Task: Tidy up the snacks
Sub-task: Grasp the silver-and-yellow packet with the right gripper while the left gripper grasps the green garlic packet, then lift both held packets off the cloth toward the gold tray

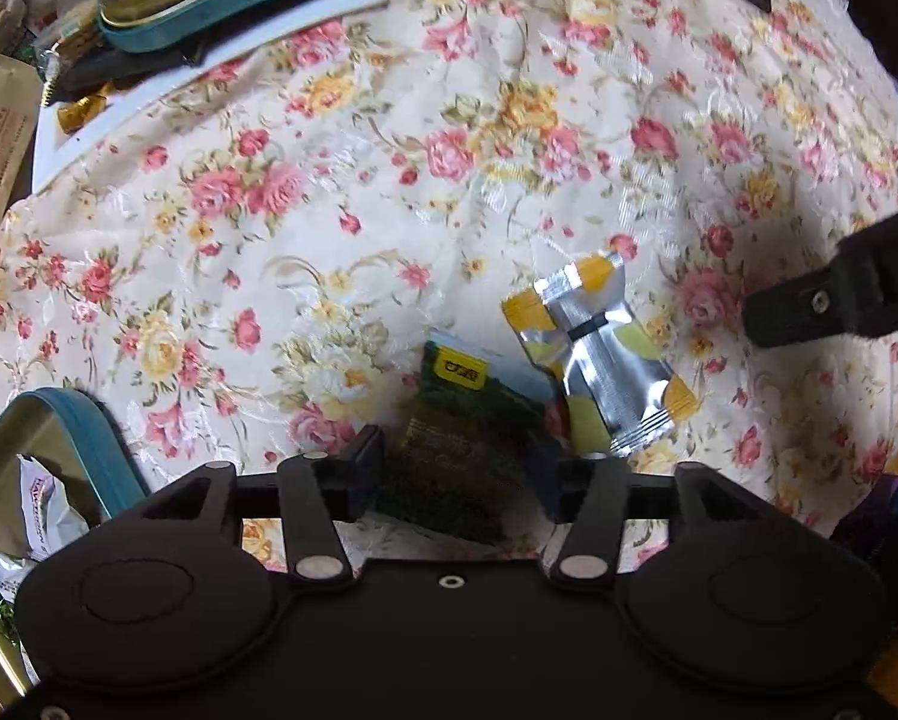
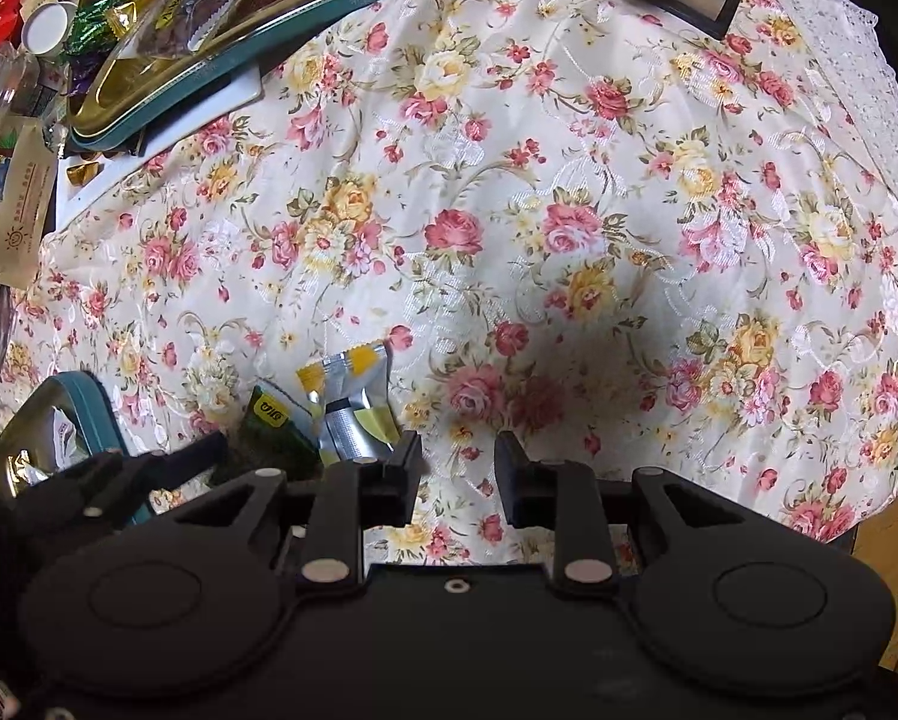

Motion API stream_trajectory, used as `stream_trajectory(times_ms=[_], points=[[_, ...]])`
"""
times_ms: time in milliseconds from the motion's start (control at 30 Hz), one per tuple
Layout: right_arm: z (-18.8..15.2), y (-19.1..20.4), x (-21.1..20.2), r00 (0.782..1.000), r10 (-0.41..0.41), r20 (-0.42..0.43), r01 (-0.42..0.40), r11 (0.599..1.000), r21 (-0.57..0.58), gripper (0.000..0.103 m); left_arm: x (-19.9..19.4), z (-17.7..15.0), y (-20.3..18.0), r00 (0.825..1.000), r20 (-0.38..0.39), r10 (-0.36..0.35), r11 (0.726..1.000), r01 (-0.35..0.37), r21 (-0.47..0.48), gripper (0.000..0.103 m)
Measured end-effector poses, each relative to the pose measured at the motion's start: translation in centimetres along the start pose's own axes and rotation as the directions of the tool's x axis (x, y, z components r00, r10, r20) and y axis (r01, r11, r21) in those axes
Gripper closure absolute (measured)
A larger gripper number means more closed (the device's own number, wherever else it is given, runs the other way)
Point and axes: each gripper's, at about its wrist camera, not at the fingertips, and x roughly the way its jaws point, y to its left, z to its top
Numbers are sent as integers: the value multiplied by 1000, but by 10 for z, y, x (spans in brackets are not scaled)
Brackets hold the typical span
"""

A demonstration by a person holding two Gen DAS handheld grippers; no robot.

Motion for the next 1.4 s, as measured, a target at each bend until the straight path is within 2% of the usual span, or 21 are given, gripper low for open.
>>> stream_trajectory(times_ms=[167,333,500,633,733,867,1000,1400], points=[[-1,-1,-3,1000,0,8,0,1000,-3,74,1,6,-3,1000,-3,6,1000,-6,-27,42],[-3,4,-2,999,-26,22,27,999,-25,74,3,12,7,1000,-13,-13,990,11,-141,54],[-6,16,1,997,-60,48,63,995,-72,74,6,13,23,999,-43,-28,965,16,-261,55],[-9,23,3,995,-73,64,79,991,-104,73,10,13,34,997,-76,-4,943,-21,-333,56],[-11,26,5,996,-67,65,75,990,-118,67,9,12,48,996,-94,3,923,-40,-384,56],[-15,33,9,995,-74,66,82,986,-144,65,9,13,56,995,-99,15,905,-56,-422,56],[-17,39,13,995,-74,71,85,982,-168,58,9,14,61,994,-104,18,894,-62,-443,56],[-18,52,26,996,-74,47,81,980,-183,53,-10,6,71,995,-88,37,876,-75,-477,56]])
